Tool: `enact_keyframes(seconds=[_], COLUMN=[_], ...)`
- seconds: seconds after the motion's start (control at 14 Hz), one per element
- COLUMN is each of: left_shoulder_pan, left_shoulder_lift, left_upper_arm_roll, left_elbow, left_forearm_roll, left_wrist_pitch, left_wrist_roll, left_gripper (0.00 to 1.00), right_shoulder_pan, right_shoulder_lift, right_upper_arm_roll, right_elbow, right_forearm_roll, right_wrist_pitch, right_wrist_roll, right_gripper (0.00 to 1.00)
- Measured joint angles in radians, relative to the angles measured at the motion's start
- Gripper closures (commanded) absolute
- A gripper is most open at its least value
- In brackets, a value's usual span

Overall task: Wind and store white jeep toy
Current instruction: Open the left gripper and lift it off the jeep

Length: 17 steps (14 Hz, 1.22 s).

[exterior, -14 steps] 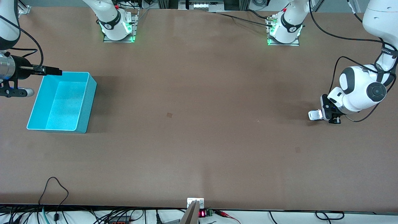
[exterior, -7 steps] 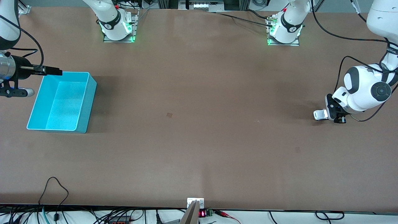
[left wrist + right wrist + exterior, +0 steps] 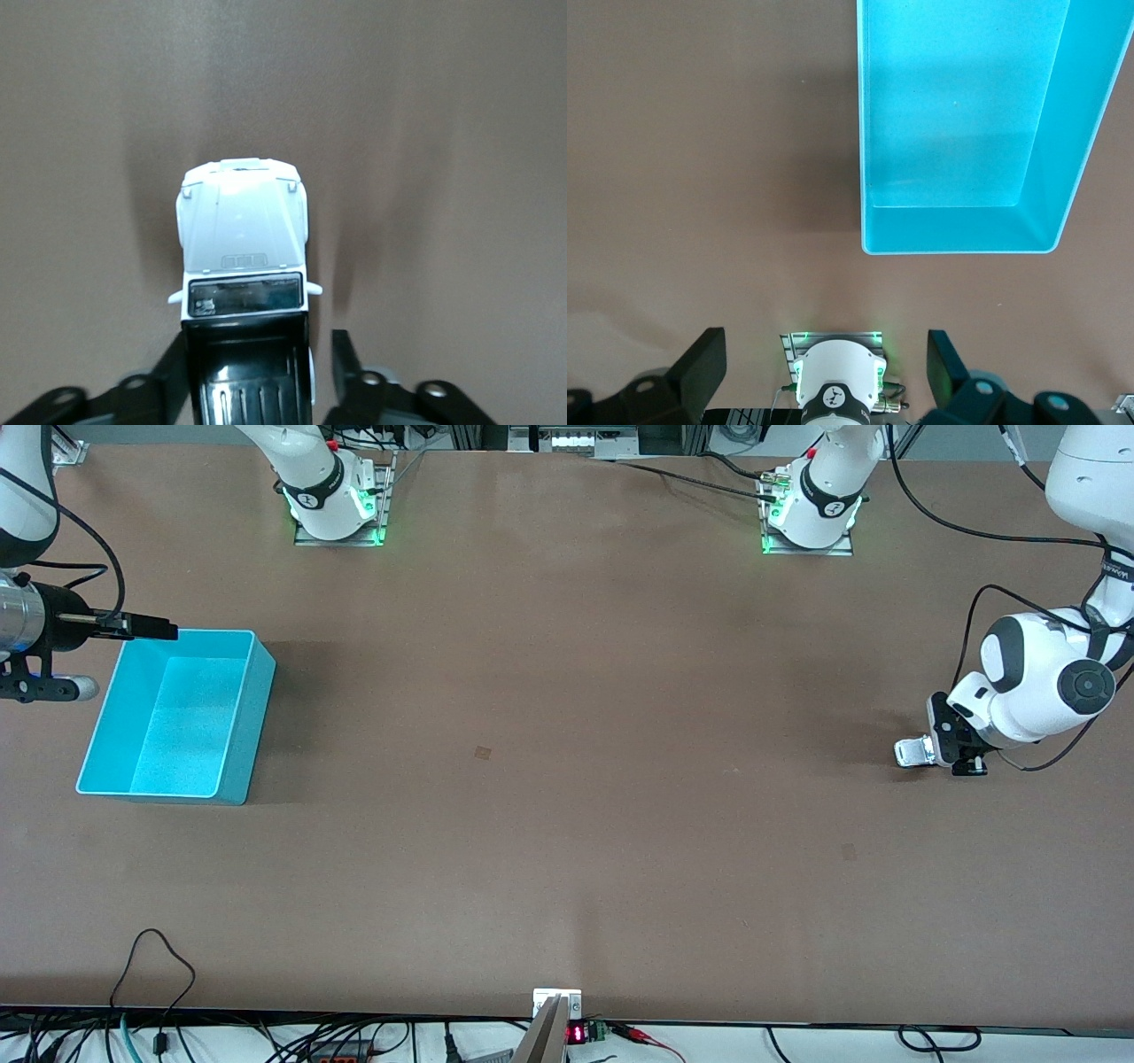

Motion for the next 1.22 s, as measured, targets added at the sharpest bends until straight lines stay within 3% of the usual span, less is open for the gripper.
enact_keyframes(seconds=[0.21,0.57,1.0,1.22], left_shoulder_pan=[0.004,-0.001,-0.017,-0.053], left_shoulder_lift=[-0.051,-0.248,-0.282,-0.282], left_upper_arm_roll=[-0.054,-0.141,-0.184,-0.187], left_elbow=[0.022,0.033,0.104,0.154], left_forearm_roll=[0.000,-0.070,-0.090,-0.163], left_wrist_pitch=[-0.107,-0.373,-0.418,-0.431], left_wrist_roll=[-0.001,-0.004,-0.004,-0.005], left_gripper=[0.00,0.00,0.00,0.00], right_shoulder_pan=[0.000,0.000,0.000,0.000], right_shoulder_lift=[0.000,0.000,0.000,0.000], right_upper_arm_roll=[0.000,0.000,0.001,0.001], right_elbow=[0.000,0.000,0.000,0.000], right_forearm_roll=[0.000,0.000,0.000,0.000], right_wrist_pitch=[0.000,0.000,0.000,0.000], right_wrist_roll=[0.000,0.000,0.000,0.000], right_gripper=[0.00,0.00,0.00,0.00])
